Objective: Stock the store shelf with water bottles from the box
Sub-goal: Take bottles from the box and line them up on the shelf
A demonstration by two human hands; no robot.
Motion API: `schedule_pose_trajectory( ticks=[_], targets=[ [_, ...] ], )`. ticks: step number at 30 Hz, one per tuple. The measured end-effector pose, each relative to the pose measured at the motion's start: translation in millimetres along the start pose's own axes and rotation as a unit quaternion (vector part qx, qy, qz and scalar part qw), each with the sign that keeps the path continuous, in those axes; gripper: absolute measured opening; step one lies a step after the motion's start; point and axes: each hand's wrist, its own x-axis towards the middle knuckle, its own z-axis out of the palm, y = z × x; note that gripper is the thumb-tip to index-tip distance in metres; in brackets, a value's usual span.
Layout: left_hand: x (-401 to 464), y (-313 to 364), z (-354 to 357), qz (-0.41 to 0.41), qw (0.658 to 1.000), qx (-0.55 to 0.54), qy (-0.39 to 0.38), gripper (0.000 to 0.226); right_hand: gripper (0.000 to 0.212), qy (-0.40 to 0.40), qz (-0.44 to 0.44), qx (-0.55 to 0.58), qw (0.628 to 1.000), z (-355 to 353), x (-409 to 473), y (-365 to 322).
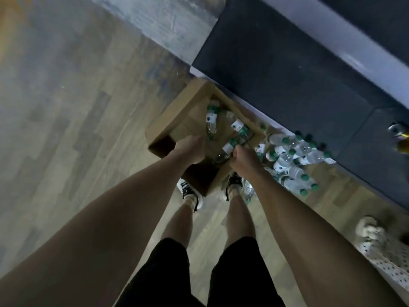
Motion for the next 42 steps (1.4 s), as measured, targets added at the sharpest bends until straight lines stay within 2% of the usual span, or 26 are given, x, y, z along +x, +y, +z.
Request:
schedule_pose_trajectory(
  ticks=[7,13,20,27,31,32,34,36,39,42],
  targets=[
    [103.3,-15.3,107.0,-0.058,0.994,-0.082,-0.048,0.030,0.031,-0.057,-0.020,-0.102,0.993,86.3,116.7,45.6],
    [186.6,-43.6,190.9,-0.096,0.988,-0.112,-0.054,0.032,0.033,-0.113,-0.093,-0.243,0.959,157.5,224.5,71.0],
    [260.3,-68.0,269.1,-0.126,0.987,-0.095,-0.044,0.042,0.044,-0.146,-0.183,-0.405,0.884,251.2,308.8,105.2],
    [268.0,-64.0,298.0,-0.135,0.984,-0.096,-0.060,0.036,0.055,-0.149,-0.225,-0.535,0.800,272.5,322.1,113.1],
    [251.2,-61.0,284.1,-0.138,0.984,-0.100,-0.047,0.027,0.068,-0.144,-0.223,-0.515,0.815,262.7,302.1,107.2],
    [243.9,-60.9,278.6,-0.135,0.985,-0.096,-0.045,0.025,0.065,-0.147,-0.229,-0.507,0.818,256.3,294.4,105.7],
    [226.4,-60.1,262.6,-0.128,0.986,-0.095,-0.037,0.024,0.046,-0.145,-0.255,-0.486,0.823,233.0,276.7,100.7],
    [204.5,-57.3,239.5,-0.121,0.988,-0.089,-0.036,0.025,0.036,-0.124,-0.264,-0.431,0.854,201.6,257.5,94.0],
    [164.4,-49.0,190.8,-0.111,0.990,-0.082,-0.033,0.028,0.048,-0.132,-0.237,-0.291,0.917,147.8,217.9,73.1],
    [119.4,-38.0,133.3,-0.101,0.992,-0.074,-0.018,0.029,0.056,-0.115,-0.220,-0.203,0.947,101.8,164.5,43.5]
  ],
)
